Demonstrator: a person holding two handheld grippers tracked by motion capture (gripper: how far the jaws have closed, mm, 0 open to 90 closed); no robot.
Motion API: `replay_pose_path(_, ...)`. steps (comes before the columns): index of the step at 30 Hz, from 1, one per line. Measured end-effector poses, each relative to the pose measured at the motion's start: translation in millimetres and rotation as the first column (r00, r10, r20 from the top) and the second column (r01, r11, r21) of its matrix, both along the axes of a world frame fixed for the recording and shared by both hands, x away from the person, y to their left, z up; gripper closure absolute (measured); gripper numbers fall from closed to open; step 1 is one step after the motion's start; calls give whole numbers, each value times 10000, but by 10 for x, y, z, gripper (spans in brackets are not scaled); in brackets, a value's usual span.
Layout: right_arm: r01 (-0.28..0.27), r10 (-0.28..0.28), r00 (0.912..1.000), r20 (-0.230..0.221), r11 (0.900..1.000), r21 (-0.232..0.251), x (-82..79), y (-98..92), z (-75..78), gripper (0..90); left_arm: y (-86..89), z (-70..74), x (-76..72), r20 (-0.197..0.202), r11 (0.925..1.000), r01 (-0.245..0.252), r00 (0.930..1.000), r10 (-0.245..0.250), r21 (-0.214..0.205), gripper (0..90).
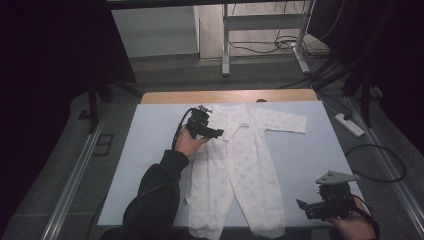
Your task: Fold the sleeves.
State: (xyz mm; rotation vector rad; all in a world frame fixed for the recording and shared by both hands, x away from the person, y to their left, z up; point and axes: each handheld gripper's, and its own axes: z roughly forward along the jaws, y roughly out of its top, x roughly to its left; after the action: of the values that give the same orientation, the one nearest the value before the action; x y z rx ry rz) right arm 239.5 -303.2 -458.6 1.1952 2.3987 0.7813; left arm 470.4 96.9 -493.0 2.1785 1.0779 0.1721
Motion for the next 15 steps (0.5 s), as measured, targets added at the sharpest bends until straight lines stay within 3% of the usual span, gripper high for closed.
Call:
replay_pose_path(5,20,-20,10000,-7,10000,9,0,0,1,0,40,5,-60,75,9999,28,10000,-29,137,109)
replay_pose_path(12,27,-27,10000,5,10000,8,0,-1,0,0,129,-12,-152,24,9993,172,9999,-171,-319,46)
replay_pose_path(15,27,-27,10000,3,10000,3,0,0,1,0,158,-27,-188,-19,9995,229,9997,-229,-197,33)
